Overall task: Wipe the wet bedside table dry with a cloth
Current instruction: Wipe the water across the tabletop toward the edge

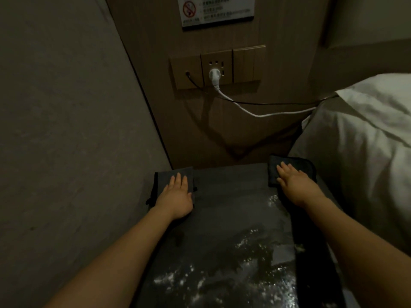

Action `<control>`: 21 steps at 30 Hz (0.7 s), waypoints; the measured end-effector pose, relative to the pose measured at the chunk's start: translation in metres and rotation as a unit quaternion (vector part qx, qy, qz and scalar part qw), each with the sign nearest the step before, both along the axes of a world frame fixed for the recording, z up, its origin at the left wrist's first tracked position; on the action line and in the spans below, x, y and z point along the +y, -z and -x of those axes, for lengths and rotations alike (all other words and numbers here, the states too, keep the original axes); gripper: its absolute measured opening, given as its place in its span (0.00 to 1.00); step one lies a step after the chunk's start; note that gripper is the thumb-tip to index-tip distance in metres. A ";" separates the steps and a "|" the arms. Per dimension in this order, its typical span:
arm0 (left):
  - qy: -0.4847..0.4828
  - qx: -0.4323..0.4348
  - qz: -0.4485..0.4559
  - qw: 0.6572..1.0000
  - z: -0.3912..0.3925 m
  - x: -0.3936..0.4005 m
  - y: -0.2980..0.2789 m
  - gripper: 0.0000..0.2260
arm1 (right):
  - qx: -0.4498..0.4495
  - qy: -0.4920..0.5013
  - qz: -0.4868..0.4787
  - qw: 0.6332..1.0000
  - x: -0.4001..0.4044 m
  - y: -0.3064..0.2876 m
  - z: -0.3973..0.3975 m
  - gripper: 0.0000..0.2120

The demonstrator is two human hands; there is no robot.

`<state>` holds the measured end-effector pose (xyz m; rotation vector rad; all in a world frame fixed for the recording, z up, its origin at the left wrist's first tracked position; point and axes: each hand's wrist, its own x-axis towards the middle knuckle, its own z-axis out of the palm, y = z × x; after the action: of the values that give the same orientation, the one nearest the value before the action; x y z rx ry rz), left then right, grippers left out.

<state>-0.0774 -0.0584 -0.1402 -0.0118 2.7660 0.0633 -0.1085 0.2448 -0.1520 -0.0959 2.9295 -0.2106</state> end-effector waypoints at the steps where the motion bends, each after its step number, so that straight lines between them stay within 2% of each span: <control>1: -0.003 0.004 0.001 1.000 0.000 0.001 -0.001 0.28 | 0.000 0.003 0.003 1.000 0.002 -0.001 -0.002 0.24; 4: 0.003 0.051 0.003 0.999 -0.007 0.013 -0.005 0.29 | 0.004 0.011 0.005 1.000 0.005 0.000 -0.009 0.24; 6: 0.053 0.093 -0.034 0.994 -0.013 0.038 -0.009 0.33 | -0.009 0.013 0.011 1.000 0.006 -0.001 -0.011 0.24; 9: 0.175 0.119 -0.101 0.972 -0.012 0.098 -0.013 0.34 | -0.042 0.033 0.126 0.991 0.014 -0.014 -0.009 0.23; 11: 0.234 0.101 -0.125 0.959 -0.004 0.142 -0.016 0.33 | -0.007 0.047 0.186 0.981 0.026 -0.019 -0.010 0.20; 14: 0.274 0.052 -0.142 0.950 0.008 0.200 -0.018 0.32 | 0.019 0.028 0.161 0.986 0.037 -0.015 -0.021 0.22; 16: 0.252 0.024 -0.163 0.954 0.014 0.223 -0.017 0.31 | 0.012 0.009 0.156 0.988 0.037 -0.008 -0.026 0.26; 21: 0.237 -0.001 -0.155 0.959 0.027 0.231 -0.010 0.32 | 0.030 -0.011 0.105 0.994 0.035 0.002 -0.029 0.27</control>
<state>-0.1040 0.1724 -0.1306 0.7261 2.6462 0.3655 -0.0792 0.2795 -0.1535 -0.1677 2.9556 -0.5200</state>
